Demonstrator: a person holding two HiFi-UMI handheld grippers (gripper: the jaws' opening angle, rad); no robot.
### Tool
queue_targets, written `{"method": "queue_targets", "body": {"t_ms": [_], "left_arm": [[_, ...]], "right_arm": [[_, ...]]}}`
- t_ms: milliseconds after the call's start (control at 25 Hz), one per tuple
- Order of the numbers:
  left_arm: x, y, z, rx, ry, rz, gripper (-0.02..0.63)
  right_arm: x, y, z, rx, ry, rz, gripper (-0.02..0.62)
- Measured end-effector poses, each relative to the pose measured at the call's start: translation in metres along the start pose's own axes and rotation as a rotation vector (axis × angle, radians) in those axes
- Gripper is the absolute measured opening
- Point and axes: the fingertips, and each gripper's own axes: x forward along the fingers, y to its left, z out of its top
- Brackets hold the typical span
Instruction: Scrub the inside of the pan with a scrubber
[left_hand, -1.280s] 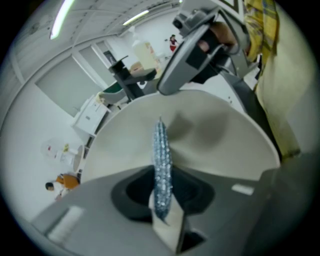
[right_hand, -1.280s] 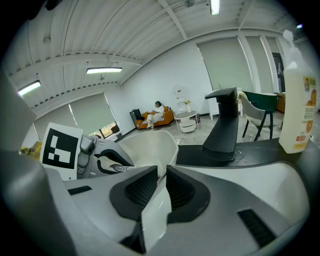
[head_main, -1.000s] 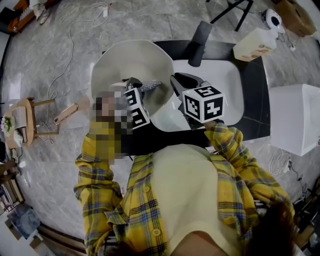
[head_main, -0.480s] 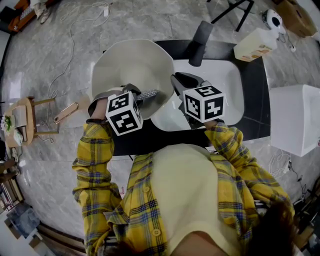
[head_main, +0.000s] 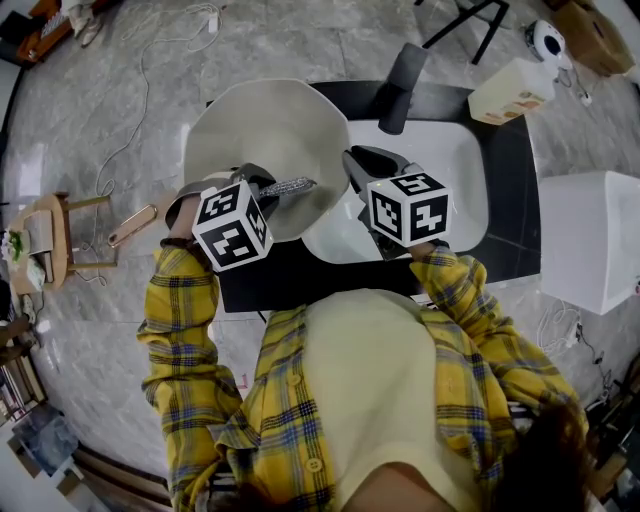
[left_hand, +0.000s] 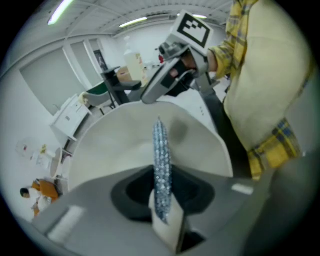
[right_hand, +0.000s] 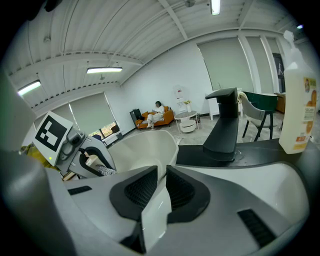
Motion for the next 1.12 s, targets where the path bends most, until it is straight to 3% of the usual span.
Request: {"method": "queue_targets", "body": {"t_ms": [320, 560, 800, 1120], "left_arm": [[-0.009, 0.059, -0.004, 0.082, 0.019, 0.202, 0.091], [0.000, 0.083, -0.008, 0.063, 0.011, 0.233, 0.091], [0.007, 0.111, -0.022, 0.067, 0.053, 0.318, 0.091], [0.020, 0.120, -0.037, 0.033, 0.099, 0.338, 0.089]], "right_arm": [[0.000, 0.000, 0.000, 0.002, 0.000, -0.001, 0.018], [0.000, 0.001, 0.000, 0.000, 0.002, -0.001, 0.018], [0.000, 0.001, 0.001, 0.003, 0.002, 0.000, 0.018], [0.000, 0.002, 0.000, 0.003, 0.002, -0.003, 0.018]]}}
